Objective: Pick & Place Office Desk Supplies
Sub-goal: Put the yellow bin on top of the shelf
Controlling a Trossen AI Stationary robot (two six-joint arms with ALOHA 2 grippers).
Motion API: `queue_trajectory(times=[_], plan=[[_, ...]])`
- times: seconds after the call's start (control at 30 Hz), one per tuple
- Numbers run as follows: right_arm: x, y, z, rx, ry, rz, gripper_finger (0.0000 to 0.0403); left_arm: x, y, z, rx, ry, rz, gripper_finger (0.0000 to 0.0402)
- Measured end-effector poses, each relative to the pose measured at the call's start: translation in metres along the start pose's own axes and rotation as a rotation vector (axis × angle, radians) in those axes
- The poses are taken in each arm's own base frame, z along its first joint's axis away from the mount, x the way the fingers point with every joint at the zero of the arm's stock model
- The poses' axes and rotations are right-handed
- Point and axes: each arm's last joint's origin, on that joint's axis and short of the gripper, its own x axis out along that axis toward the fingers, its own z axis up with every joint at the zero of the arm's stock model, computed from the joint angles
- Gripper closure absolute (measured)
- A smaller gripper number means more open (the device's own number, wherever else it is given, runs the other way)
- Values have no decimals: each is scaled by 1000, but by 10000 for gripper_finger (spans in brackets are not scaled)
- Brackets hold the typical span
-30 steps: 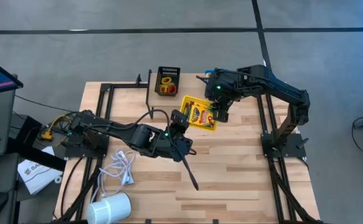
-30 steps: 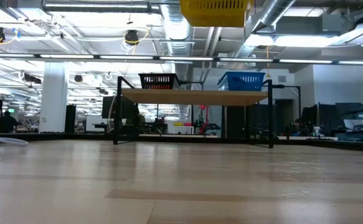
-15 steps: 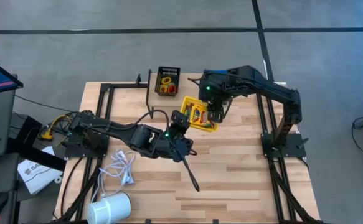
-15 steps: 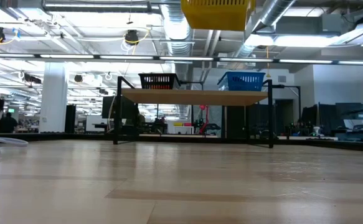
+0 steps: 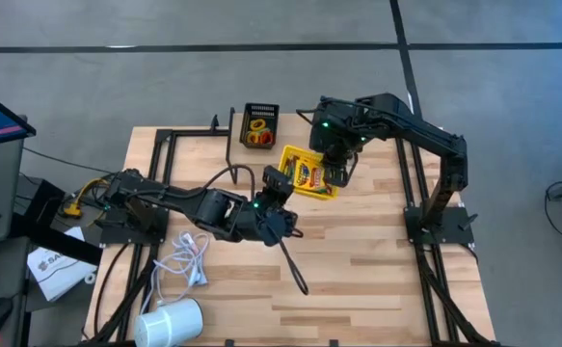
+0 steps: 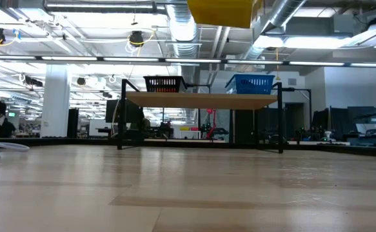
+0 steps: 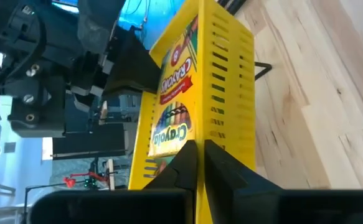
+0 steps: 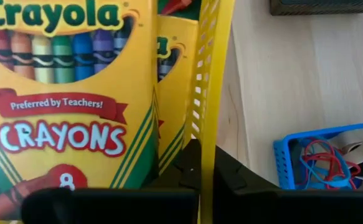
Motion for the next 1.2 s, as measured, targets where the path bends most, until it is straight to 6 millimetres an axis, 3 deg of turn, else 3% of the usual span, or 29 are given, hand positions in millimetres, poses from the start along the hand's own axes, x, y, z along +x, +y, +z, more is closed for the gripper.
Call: queue_trajectory(times=[0.2, 0.5, 0.67, 0.9, 1.0, 1.2], plan=[[0, 1, 0, -9, 2, -7, 400, 3, 12, -5, -63, 3, 33, 374], [1, -11, -2, 36, 15, -17, 402, -13, 57, -36, -214, 3, 116, 286], [1, -23, -4, 80, 5, 38, 402, -26, 76, -54, -323, -8, 139, 261], [1, -67, -13, 293, -14, 109, 402, -45, 78, -61, -382, 44, 215, 276], [11, -87, -14, 381, 9, 98, 402, -54, 72, -60, -395, 82, 259, 292], [27, -110, 2, 441, 0, 86, 403, -63, 60, -68, -423, 148, 319, 312]])
